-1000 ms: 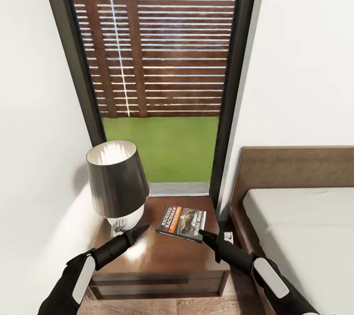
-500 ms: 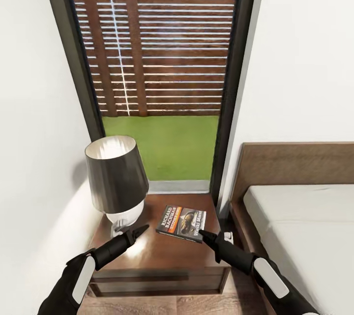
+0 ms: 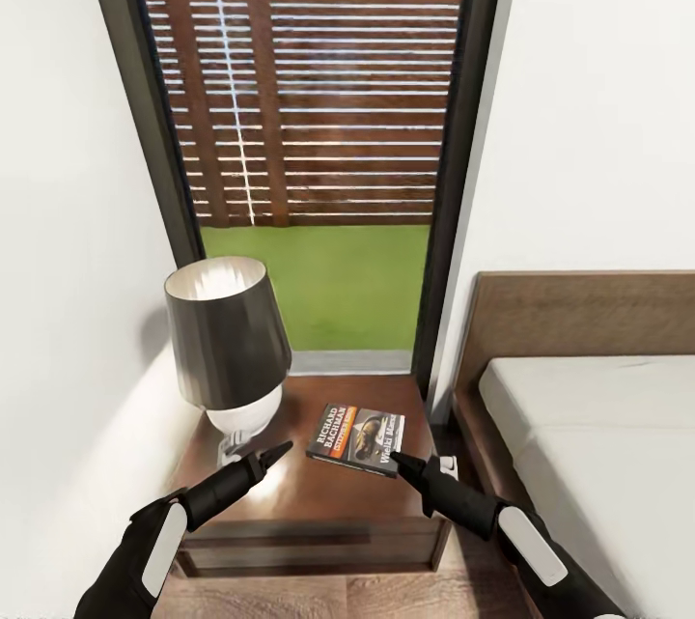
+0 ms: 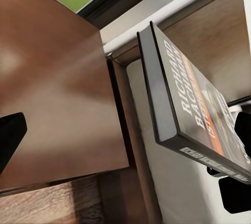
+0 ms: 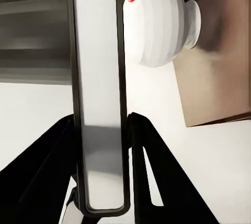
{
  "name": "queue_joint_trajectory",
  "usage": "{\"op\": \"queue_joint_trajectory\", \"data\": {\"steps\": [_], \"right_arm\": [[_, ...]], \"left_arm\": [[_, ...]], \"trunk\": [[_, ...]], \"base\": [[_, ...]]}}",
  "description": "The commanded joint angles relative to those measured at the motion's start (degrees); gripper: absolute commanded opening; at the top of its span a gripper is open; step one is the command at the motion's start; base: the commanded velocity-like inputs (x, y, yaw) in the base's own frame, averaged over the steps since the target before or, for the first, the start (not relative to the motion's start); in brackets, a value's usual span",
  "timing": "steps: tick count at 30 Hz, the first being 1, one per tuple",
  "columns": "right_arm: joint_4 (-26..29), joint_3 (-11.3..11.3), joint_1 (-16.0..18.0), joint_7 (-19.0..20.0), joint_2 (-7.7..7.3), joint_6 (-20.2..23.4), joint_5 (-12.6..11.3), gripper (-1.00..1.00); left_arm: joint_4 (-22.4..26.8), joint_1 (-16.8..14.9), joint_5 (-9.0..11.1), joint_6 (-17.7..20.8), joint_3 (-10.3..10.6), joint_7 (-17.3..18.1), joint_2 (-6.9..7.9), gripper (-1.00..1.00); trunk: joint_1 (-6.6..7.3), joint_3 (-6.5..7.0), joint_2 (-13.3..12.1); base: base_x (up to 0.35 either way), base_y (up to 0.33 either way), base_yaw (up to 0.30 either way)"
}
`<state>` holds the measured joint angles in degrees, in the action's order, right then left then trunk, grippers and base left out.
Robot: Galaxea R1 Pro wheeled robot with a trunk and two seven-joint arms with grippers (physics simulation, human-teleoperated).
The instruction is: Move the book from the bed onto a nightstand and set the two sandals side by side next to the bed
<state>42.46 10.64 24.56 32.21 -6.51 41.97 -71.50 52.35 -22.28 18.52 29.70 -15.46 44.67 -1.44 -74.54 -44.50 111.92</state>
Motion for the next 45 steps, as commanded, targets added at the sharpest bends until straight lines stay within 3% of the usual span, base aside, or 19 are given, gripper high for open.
{"op": "queue_joint_trajectory", "data": {"steps": [1, 9, 45], "right_arm": [[-0.01, 0.17, 0.05, 0.13, -0.05, 0.13, -0.31, -1.0], [-0.01, 0.17, 0.05, 0.13, -0.03, 0.13, -0.31, -1.0], [-0.01, 0.17, 0.05, 0.13, 0.0, 0.13, -0.29, -1.0]], "left_arm": [[0.0, -0.04, 0.2, 0.45, -0.18, 0.15, -0.06, 1.0], [-0.02, -0.04, 0.2, 0.45, -0.17, 0.17, -0.06, 1.0], [-0.04, -0.04, 0.27, 0.52, -0.18, 0.42, 0.0, 1.0]], "trunk": [[-0.22, -0.24, 0.44], [-1.97, -1.67, 3.65], [-1.97, -1.67, 3.65]], "base": [[0.0, 0.0, 0.0], [0.0, 0.0, 0.0], [0.093, 0.0, 0.0]]}}
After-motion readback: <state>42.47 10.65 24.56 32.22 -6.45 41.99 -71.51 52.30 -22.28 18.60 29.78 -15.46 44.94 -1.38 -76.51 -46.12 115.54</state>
